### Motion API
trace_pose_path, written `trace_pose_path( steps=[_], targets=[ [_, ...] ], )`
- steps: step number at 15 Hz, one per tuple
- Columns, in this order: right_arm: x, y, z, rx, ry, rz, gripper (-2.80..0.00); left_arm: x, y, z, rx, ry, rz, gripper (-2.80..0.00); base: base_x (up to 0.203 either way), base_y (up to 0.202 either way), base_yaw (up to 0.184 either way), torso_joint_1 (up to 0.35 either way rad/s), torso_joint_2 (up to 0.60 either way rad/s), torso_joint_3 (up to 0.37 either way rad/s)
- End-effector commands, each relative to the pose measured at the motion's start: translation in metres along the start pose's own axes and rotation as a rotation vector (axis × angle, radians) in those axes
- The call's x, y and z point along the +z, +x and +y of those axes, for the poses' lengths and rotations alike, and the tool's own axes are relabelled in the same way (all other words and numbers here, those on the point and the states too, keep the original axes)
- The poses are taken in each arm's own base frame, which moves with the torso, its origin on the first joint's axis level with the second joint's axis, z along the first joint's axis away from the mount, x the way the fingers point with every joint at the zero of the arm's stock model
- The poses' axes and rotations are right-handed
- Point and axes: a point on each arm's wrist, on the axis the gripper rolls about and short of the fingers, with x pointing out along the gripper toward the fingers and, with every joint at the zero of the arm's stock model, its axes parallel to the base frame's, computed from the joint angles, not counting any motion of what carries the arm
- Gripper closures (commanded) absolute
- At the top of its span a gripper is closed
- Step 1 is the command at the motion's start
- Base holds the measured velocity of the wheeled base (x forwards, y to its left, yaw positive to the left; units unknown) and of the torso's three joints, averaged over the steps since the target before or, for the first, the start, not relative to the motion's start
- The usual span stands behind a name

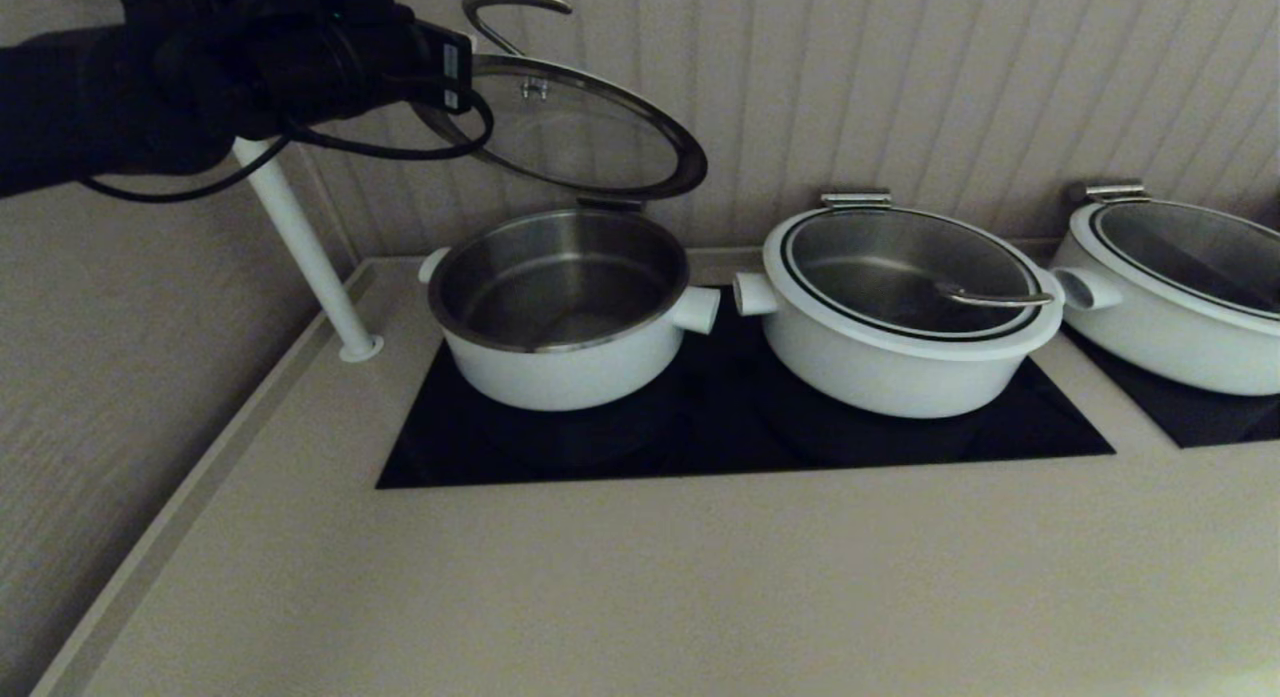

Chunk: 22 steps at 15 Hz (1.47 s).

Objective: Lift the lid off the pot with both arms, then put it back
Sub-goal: Close the pot lid

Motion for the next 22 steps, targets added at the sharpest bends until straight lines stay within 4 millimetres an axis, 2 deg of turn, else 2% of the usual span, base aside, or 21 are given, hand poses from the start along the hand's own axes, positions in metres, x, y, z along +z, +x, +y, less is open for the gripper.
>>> trace_pose_path(
  steps=[1, 10, 16, 22],
  targets=[
    [0.0, 0.0, 0.0, 0.001, -0.001, 0.002, 0.0, 0.002, -0.002, 0.001, 0.001, 0.001, -0.006, 0.0, 0.0, 0.0, 0.0, 0.0, 0.0, 0.0],
    [0.0, 0.0, 0.0, 0.001, -0.001, 0.002, 0.0, -0.001, -0.015, 0.0, -0.01, 0.0, 0.055, 0.0, 0.0, 0.0, 0.0, 0.0, 0.0, 0.0],
    [0.0, 0.0, 0.0, 0.001, -0.001, 0.002, 0.0, -0.017, -0.03, -0.004, -0.031, 0.015, 0.13, 0.0, 0.0, 0.0, 0.0, 0.0, 0.0, 0.0],
    [0.0, 0.0, 0.0, 0.001, -0.001, 0.002, 0.0, -0.032, -0.037, -0.008, -0.045, 0.015, 0.183, 0.0, 0.0, 0.0, 0.0, 0.0, 0.0, 0.0]
  ],
)
